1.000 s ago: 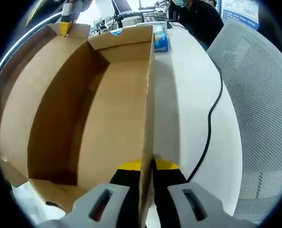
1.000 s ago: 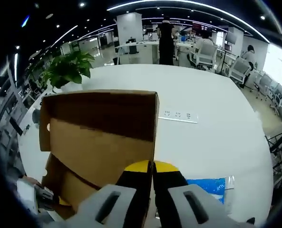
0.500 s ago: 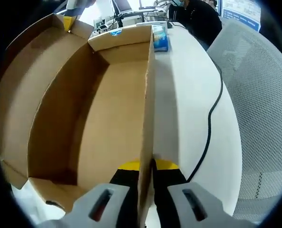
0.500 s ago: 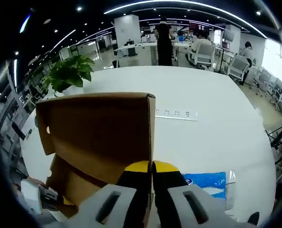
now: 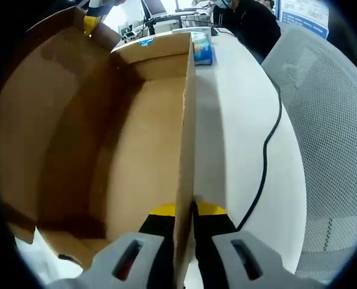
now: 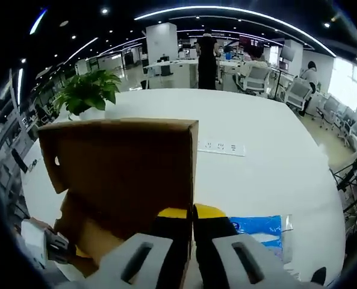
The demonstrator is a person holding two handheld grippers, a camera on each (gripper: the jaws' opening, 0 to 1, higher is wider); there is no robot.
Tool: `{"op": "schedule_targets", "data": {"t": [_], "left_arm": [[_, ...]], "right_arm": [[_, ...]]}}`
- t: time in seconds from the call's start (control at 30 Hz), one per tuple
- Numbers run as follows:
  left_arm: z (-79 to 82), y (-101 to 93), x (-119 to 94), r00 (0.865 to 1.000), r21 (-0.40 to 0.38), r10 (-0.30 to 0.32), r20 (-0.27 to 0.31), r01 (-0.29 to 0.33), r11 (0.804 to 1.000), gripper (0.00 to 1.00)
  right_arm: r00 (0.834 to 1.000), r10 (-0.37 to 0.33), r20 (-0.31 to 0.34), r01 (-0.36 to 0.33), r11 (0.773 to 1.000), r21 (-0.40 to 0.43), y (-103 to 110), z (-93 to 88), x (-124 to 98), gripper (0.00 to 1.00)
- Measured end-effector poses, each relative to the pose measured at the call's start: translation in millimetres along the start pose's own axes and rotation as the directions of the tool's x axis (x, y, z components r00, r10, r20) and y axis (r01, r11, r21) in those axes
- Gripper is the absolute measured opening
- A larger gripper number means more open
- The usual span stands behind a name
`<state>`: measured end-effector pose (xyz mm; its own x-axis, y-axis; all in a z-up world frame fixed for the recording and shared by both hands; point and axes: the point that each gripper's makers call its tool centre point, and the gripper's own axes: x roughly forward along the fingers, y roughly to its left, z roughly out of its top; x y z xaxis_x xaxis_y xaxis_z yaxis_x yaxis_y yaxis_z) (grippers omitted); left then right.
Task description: Operate the shoe box by opening the lid, removing the specified soft item, and placing it in the target area until the item is outside and the box remains undamaged.
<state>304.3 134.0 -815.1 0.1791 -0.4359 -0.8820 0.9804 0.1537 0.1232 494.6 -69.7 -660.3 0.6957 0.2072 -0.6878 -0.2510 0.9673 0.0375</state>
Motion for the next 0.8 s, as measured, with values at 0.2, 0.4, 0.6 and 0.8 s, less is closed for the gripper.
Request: {"op": "schedule_targets", "data": {"t": [0.2,0.4,0.6,0.8], "left_arm": [[-0.3,-0.1,0.1,1.000,0.003,0.002,0.001,-0.002,1.000,0.05],[-0.7,-0.4,0.3,1.000,0.001,0.006,0.000,-0.006,1.000,0.05],[-1.5,-0.5,0.2,1.000,0.004,0.004,0.001,-0.004,1.000,0.05],[-1.3,-0.7,-0.2,1.000,0.011,0.001,0.003,-0.001,1.000,0.05]], "right_arm": [[1.000,-0.008,0.014,0.008,1.000,-0.006,2.4,-4.7,-6.6,0.00],[0.999,-0.025,0.033,0.027,0.998,-0.051,5.9,-9.8,-15.5,0.00],[0.999,-0.022,0.041,0.024,0.998,-0.058,9.3,-19.7,-24.4,0.00],[0.997,-0.045,0.066,0.046,0.999,-0.019,8.9,-25.9,-31.9,0.00]]}}
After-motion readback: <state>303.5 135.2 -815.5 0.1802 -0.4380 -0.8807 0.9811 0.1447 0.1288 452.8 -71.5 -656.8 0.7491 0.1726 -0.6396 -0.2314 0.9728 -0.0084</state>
